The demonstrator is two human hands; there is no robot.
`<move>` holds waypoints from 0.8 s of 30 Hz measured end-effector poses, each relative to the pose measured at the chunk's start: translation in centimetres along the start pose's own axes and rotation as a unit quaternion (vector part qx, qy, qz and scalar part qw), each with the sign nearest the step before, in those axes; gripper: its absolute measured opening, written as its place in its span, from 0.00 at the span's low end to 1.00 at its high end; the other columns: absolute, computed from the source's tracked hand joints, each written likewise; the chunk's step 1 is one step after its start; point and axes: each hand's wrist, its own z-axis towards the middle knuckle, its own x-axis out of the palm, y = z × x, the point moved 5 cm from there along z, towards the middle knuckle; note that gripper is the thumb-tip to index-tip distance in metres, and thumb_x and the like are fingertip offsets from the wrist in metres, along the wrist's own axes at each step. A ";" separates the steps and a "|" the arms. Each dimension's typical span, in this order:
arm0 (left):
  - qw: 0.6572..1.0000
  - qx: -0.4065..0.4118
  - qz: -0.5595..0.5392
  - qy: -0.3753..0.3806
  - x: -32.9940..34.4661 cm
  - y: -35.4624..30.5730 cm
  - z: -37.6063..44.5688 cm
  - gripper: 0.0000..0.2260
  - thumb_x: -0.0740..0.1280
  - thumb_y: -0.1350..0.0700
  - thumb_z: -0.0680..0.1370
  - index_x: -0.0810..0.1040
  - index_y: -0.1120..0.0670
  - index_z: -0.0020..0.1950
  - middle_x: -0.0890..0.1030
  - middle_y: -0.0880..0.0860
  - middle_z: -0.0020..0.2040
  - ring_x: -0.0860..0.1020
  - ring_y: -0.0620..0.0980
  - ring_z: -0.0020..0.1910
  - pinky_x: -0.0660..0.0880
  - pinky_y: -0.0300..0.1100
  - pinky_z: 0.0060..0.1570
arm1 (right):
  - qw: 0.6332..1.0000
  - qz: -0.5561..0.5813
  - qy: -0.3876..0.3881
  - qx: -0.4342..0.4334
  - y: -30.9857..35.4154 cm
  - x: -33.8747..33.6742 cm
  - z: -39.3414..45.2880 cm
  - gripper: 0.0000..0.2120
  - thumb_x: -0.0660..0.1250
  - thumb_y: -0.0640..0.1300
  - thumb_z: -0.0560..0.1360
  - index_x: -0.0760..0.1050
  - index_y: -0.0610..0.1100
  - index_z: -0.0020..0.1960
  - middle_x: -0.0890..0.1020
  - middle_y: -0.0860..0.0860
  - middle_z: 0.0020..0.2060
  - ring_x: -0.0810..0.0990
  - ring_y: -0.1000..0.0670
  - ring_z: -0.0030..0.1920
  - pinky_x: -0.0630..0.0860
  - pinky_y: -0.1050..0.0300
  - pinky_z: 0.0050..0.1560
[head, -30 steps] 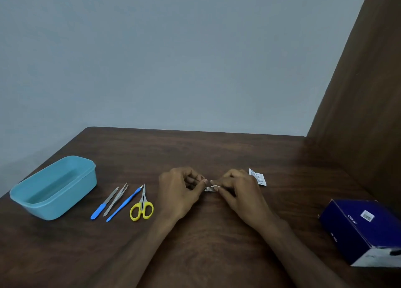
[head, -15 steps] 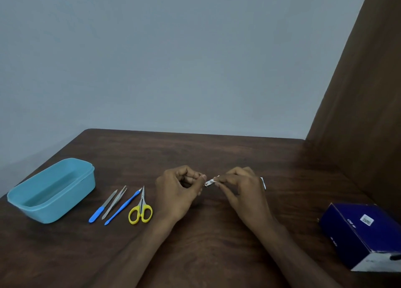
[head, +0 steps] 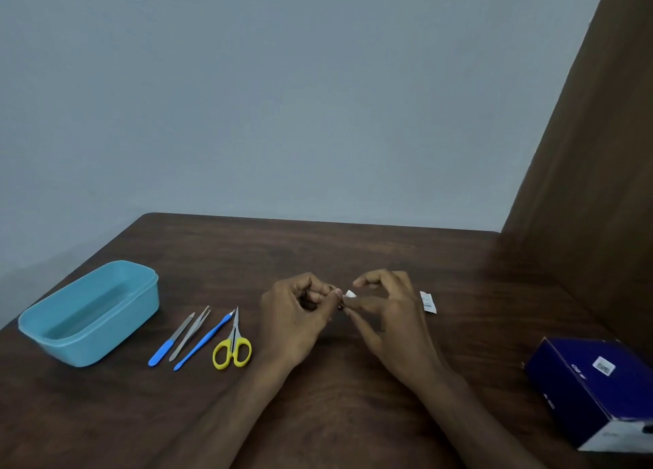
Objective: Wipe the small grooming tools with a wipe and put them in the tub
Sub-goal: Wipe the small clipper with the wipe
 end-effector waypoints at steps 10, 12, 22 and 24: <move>1.000 0.002 -0.003 -0.006 0.0 0.0 0.0 0.09 0.79 0.58 0.76 0.85 0.50 0.37 0.86 0.46 0.33 0.84 0.43 0.31 0.76 0.32 0.33 | 1.000 -0.013 -0.012 0.017 -0.1 -0.1 0.0 0.08 0.70 0.55 0.77 0.88 0.57 0.50 0.80 0.59 0.56 0.76 0.50 0.56 0.77 0.46 0.51; 1.000 0.004 -0.008 -0.003 0.0 0.0 0.0 0.09 0.79 0.58 0.76 0.85 0.50 0.37 0.86 0.46 0.33 0.85 0.44 0.31 0.77 0.33 0.34 | 0.999 -0.020 -0.022 0.023 -0.3 -0.4 0.1 0.09 0.69 0.57 0.77 0.88 0.58 0.49 0.80 0.59 0.55 0.77 0.51 0.56 0.76 0.47 0.51; 1.000 0.012 -0.007 -0.006 0.0 0.0 0.0 0.08 0.79 0.58 0.76 0.85 0.53 0.38 0.86 0.47 0.33 0.85 0.44 0.31 0.78 0.35 0.34 | 1.000 -0.008 -0.018 0.004 -0.1 -0.3 0.1 0.07 0.71 0.54 0.77 0.88 0.57 0.50 0.81 0.58 0.56 0.77 0.51 0.56 0.77 0.46 0.51; 1.000 0.016 -0.006 -0.007 0.0 0.1 0.1 0.09 0.79 0.58 0.77 0.84 0.51 0.37 0.86 0.47 0.33 0.84 0.44 0.31 0.77 0.34 0.34 | 0.999 -0.021 -0.037 0.032 -0.9 -0.7 0.1 0.04 0.74 0.53 0.77 0.88 0.57 0.49 0.80 0.59 0.55 0.77 0.51 0.55 0.77 0.46 0.51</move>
